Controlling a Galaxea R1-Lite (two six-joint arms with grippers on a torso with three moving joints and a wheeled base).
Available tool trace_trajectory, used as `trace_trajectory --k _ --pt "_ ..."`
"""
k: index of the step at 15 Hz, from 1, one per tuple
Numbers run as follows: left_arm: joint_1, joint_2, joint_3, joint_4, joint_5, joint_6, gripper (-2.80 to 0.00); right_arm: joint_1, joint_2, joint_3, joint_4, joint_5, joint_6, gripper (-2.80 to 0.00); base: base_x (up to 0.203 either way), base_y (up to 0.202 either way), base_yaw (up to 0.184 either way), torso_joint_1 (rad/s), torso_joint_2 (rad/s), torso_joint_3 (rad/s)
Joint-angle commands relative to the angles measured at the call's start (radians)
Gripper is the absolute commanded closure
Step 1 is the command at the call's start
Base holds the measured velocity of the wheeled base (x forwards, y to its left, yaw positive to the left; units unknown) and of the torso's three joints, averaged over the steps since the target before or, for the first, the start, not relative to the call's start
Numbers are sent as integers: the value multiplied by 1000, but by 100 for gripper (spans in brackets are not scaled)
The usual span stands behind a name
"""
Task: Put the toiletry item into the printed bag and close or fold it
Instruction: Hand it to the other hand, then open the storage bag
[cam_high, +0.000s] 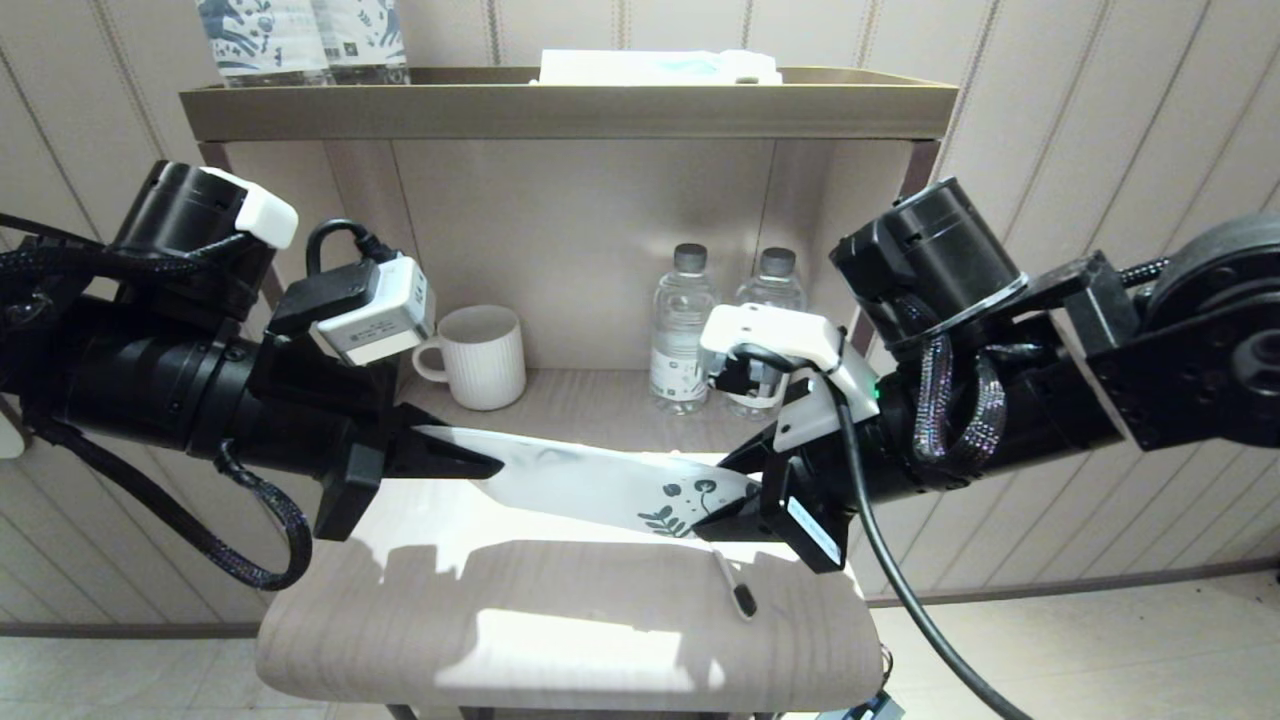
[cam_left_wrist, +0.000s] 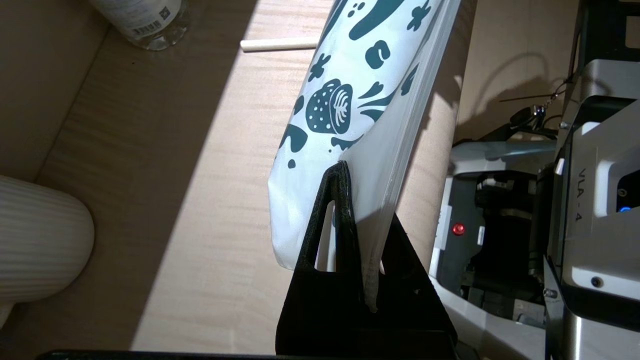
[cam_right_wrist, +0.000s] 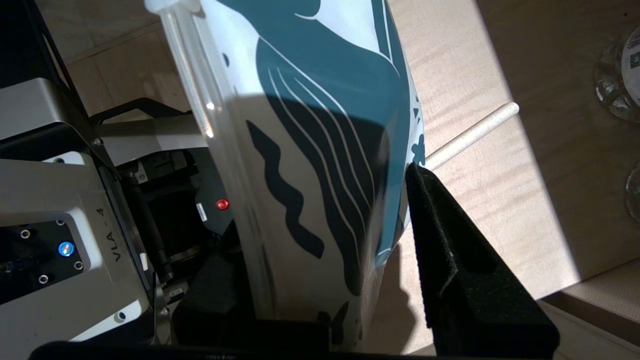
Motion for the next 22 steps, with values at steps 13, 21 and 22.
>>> trace_trajectory --k 13,21,22 --pt "-1 -3 -29 -6 -30 2 -280 22 -11 18 8 -4 -4 0 0 0 0 0 0 0" --pt "-69 12 -167 -37 -54 -36 -280 73 -11 9 71 -35 -7 0 0 0 0 0 0 0" --pt "-71 10 -181 -24 -50 -39 -280 72 -9 0 86 -35 -5 0 0 0 0 0 0 0"
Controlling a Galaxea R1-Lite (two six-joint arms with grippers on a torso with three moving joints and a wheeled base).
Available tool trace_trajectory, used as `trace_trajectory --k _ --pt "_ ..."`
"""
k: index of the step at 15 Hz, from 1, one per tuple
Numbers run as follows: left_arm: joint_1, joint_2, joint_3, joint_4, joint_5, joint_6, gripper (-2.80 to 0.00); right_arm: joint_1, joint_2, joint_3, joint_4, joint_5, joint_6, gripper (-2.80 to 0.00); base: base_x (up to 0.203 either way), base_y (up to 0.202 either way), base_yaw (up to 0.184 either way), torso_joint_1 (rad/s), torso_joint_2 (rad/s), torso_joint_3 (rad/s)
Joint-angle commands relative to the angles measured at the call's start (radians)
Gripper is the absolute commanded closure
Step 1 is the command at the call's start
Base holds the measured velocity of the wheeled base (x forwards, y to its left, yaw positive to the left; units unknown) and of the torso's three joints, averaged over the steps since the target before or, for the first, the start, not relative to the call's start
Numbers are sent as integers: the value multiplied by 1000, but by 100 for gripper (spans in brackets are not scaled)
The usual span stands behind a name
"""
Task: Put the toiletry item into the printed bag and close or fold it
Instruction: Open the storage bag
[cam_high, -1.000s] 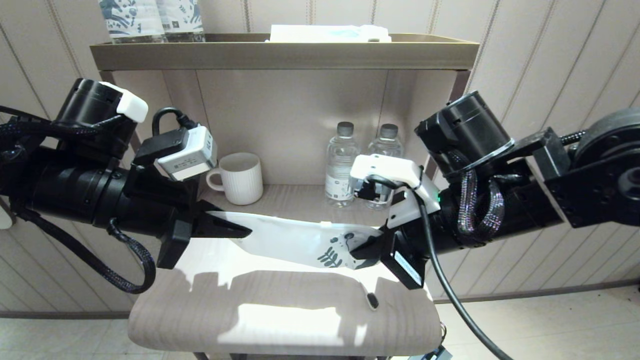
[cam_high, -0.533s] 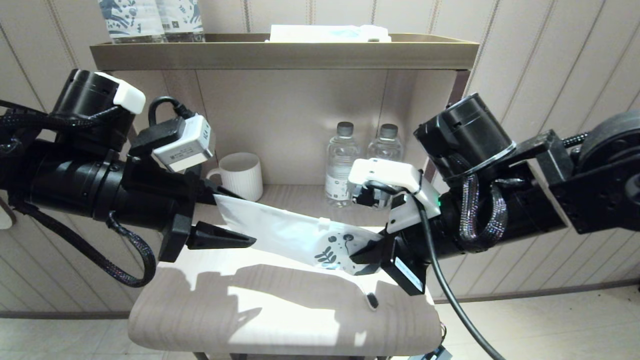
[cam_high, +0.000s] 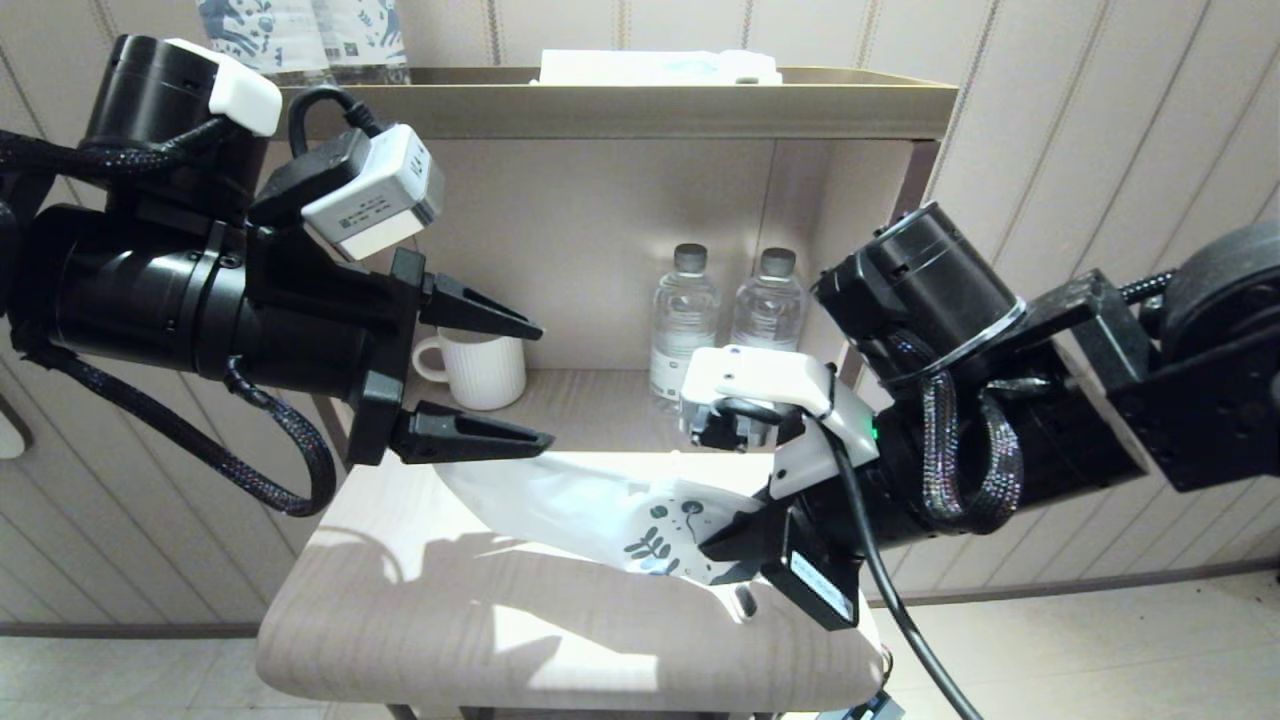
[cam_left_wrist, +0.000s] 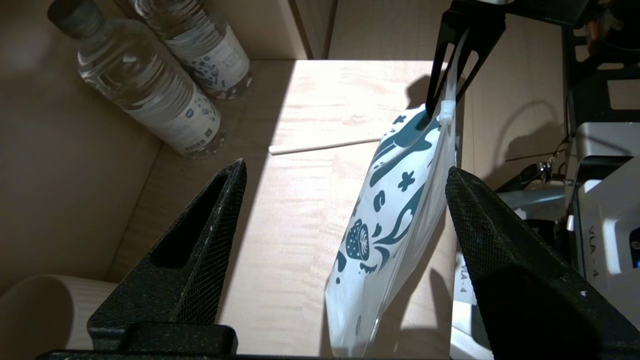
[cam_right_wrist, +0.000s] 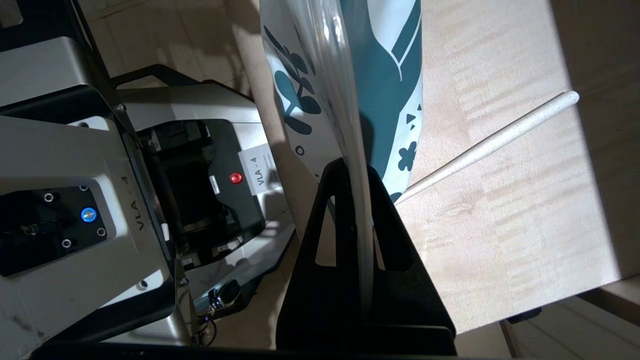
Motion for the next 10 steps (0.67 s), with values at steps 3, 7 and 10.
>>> trace_trajectory --k 3,7,10 --pt "-14 4 -21 50 -14 7 -280 1 0 -31 63 3 8 0 0 0 0 0 0 0" --pt "-10 56 -24 36 -126 -69 -280 1 25 -77 58 90 58 0 0 0 0 0 0 0" --pt "10 110 -53 28 -176 -103 -280 3 32 -48 -47 142 92 0 0 0 0 0 0 0"
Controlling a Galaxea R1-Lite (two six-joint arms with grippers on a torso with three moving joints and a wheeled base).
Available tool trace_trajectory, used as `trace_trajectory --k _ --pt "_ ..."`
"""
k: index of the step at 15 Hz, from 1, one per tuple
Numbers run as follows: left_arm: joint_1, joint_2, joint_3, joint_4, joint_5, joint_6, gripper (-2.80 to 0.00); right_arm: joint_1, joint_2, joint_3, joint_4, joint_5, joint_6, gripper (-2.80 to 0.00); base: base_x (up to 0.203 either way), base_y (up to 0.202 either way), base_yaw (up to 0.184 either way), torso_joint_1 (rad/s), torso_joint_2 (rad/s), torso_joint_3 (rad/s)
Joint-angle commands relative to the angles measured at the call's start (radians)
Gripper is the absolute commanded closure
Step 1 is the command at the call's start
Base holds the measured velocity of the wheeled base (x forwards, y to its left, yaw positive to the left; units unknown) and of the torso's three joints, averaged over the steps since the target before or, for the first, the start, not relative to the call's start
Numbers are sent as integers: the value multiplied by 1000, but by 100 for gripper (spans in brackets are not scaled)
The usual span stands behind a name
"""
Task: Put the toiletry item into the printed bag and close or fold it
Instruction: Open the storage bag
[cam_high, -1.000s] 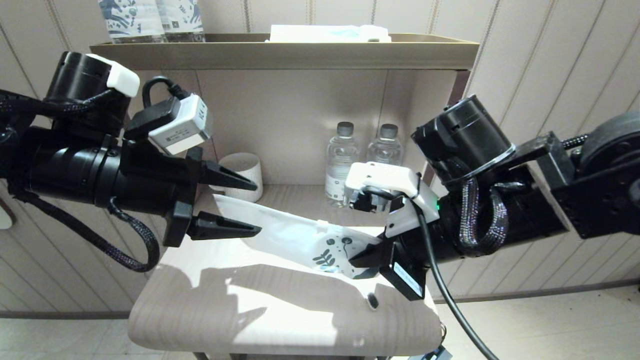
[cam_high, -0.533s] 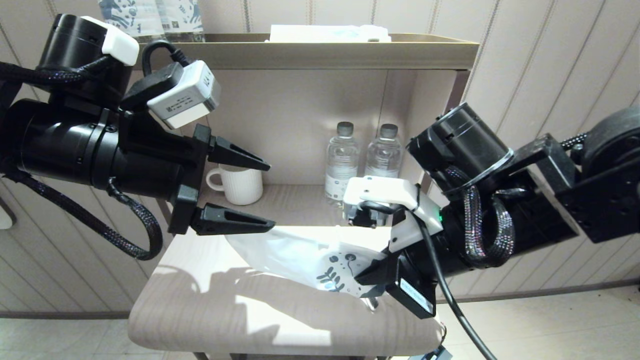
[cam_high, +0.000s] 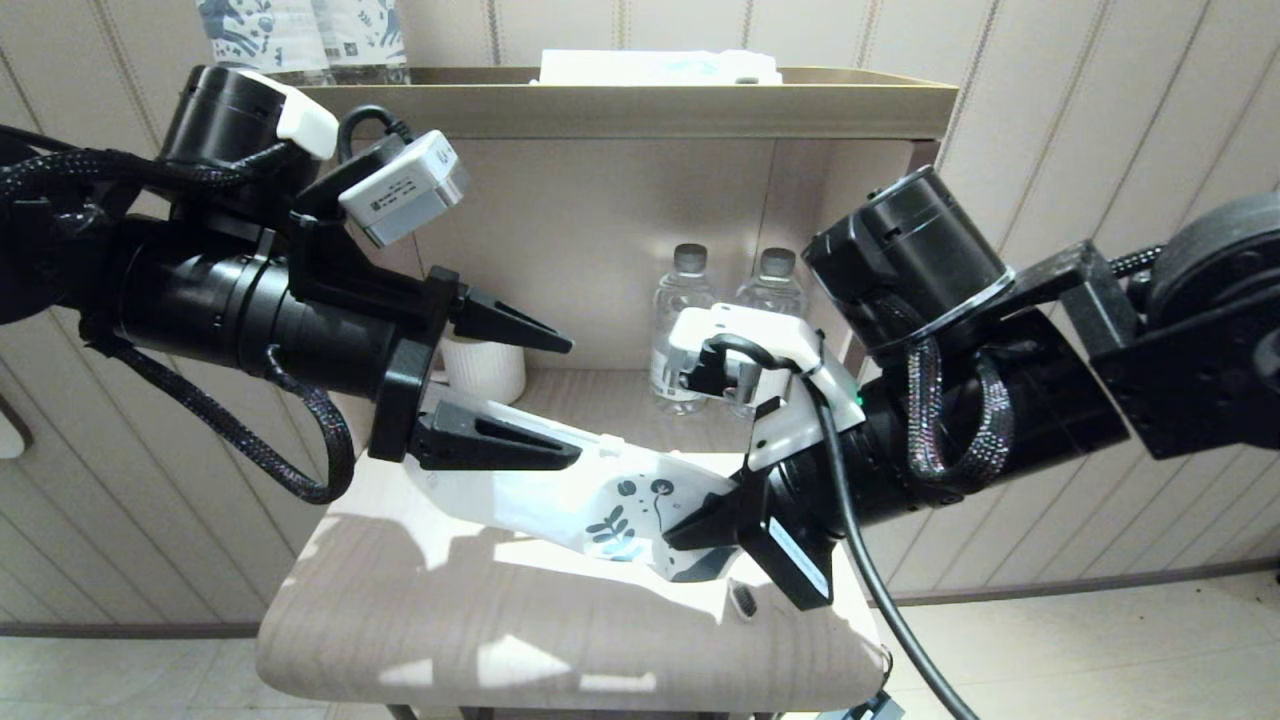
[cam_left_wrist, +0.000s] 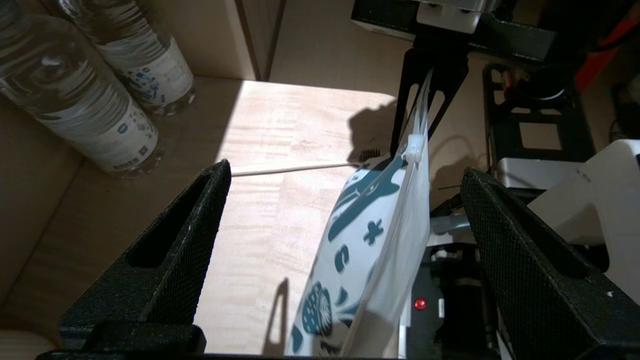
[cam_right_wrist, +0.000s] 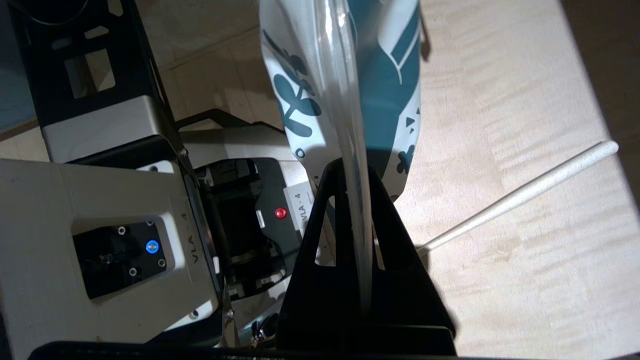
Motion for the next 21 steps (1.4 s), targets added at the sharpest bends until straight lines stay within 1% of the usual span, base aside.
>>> trace_trajectory --k 1,2,5,9,11,15,18,21 --pt "8 42 -5 3 -28 3 -280 3 9 14 -13 10 -1 0 0 0 0 0 0 0" --pt "9 52 -5 2 -31 4 -280 5 9 15 -14 23 -1 0 0 0 0 0 0 0" --pt "10 62 -8 2 -31 4 -280 6 20 12 -17 26 -1 0 0 0 0 0 0 0" --pt "10 50 -3 20 -33 3 -280 3 30 12 -57 26 0 0 0 0 0 0 0 0" --pt "10 50 -7 48 -34 4 -280 2 36 9 -69 24 0 0 0 0 0 0 0 0" --pt "9 51 -15 54 -61 0 -280 2 36 2 -69 23 2 0 0 0 0 0 0 0" --pt "6 53 -18 49 -66 -31 -280 -1 36 2 -75 20 5 0 0 0 0 0 0 0" --pt "0 55 -22 48 -68 -41 -280 -3 42 2 -97 21 11 0 0 0 0 0 0 0"
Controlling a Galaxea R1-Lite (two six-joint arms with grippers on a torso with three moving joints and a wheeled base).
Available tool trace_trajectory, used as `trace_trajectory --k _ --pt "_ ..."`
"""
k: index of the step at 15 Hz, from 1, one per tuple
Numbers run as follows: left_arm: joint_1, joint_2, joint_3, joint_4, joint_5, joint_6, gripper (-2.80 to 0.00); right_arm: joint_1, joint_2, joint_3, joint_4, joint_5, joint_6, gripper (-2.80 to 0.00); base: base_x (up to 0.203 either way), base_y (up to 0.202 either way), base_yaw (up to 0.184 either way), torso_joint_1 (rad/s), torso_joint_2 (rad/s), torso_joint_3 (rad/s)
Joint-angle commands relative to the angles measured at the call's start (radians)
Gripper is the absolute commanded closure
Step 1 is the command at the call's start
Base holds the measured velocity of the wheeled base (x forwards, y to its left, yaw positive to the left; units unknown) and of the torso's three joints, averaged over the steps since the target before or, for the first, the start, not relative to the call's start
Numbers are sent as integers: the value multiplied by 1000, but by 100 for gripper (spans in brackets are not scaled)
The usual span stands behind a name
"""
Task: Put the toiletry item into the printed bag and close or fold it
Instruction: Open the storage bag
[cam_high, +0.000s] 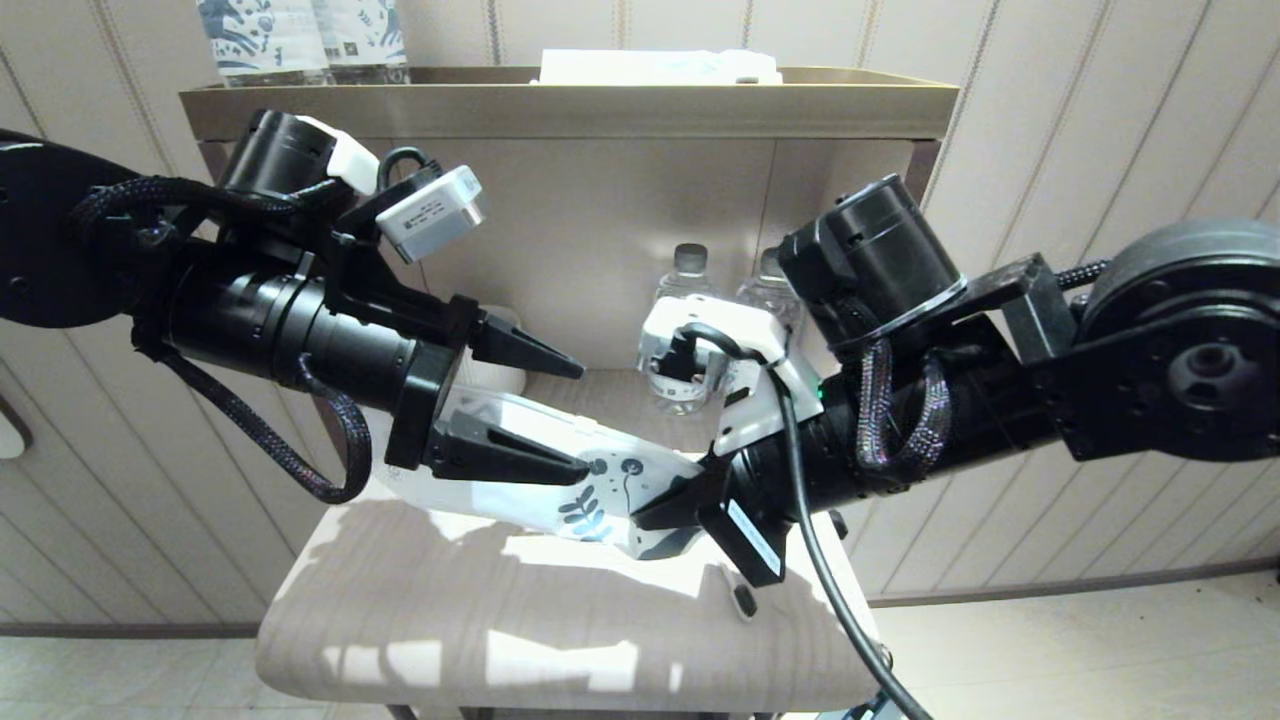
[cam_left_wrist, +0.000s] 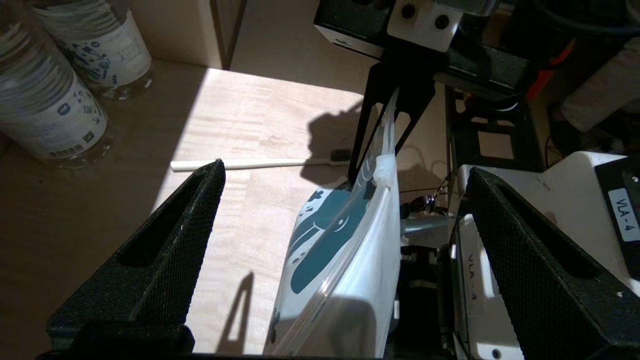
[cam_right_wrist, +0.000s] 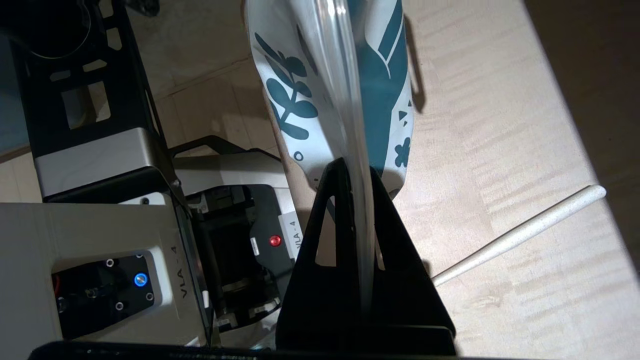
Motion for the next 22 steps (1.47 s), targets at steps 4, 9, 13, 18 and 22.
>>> trace_trajectory --k 4,9,13,18,22 --pt "-14 8 -17 0 -33 -33 -280 -1 4 -1 -3 7 6 0 0 0 0 0 0 0" --pt "-18 8 -14 4 -45 -34 -280 -1 1 -1 -1 7 6 0 0 0 0 0 0 0" --pt "-17 11 -17 5 -52 -36 -280 1 4 -14 -3 7 6 0 0 0 0 0 0 0" --pt "-18 10 -16 5 -52 -34 0 0 4 -22 -1 7 4 0 0 0 0 0 0 0" --pt "-17 14 -14 4 -52 -33 0 0 7 -21 -3 8 4 0 0 0 0 0 0 0"
